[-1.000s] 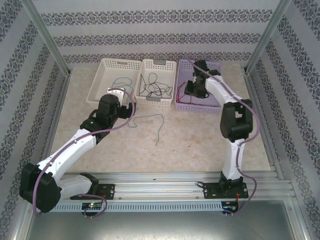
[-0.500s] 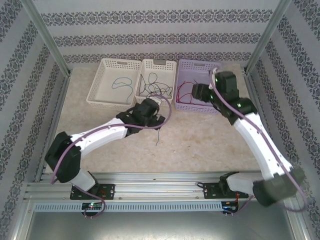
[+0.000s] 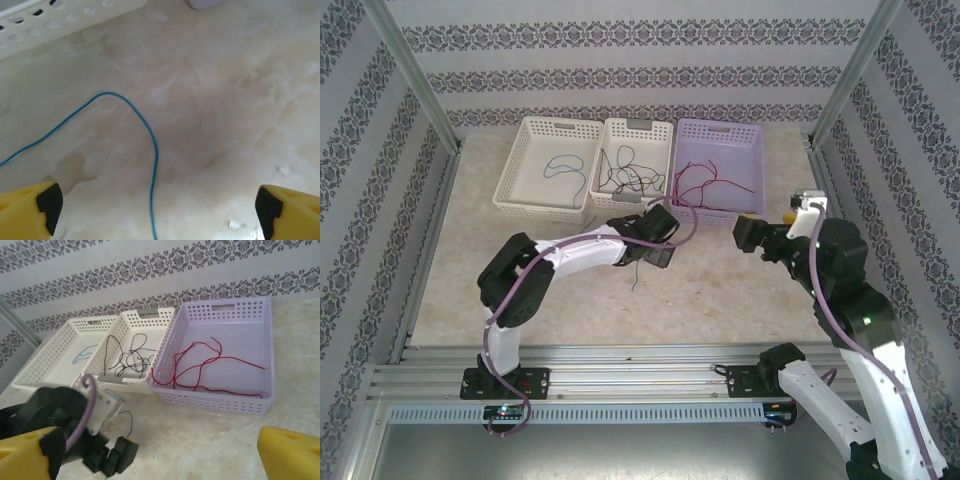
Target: Untangle the cables
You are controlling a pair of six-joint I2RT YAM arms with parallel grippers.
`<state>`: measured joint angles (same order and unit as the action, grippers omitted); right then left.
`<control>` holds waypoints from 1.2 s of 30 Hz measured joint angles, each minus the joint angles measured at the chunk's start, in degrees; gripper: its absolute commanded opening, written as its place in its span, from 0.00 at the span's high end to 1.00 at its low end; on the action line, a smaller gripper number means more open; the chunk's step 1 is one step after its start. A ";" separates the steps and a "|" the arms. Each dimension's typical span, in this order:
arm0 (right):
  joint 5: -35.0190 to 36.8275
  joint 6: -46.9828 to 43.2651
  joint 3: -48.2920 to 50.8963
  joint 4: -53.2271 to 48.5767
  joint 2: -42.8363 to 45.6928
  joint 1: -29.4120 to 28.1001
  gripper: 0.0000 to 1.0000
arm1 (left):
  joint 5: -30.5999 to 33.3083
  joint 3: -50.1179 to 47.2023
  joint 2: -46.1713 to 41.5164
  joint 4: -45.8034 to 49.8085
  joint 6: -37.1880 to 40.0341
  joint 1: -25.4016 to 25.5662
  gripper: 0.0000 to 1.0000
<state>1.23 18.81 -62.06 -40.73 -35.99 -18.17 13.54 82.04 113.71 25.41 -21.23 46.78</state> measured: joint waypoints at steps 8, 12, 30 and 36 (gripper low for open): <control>-0.70 -0.22 -0.07 -6.27 4.87 0.00 0.02 | -0.02 4.98 6.56 1.20 -5.53 -0.70 0.21; -0.87 -0.44 -0.31 -8.66 7.10 0.00 0.02 | -0.33 4.98 8.17 1.16 -7.63 -2.03 0.23; -5.81 0.79 -4.63 -12.11 9.77 0.00 0.02 | -1.11 8.11 11.41 -0.37 -11.76 -3.45 0.87; -6.56 0.98 -4.63 -13.51 10.36 0.00 0.02 | -0.85 8.09 11.43 -0.57 -13.14 -4.00 1.00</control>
<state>-5.32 19.79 -66.70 -54.24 -25.63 -18.17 12.69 90.13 125.14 24.84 -34.37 42.78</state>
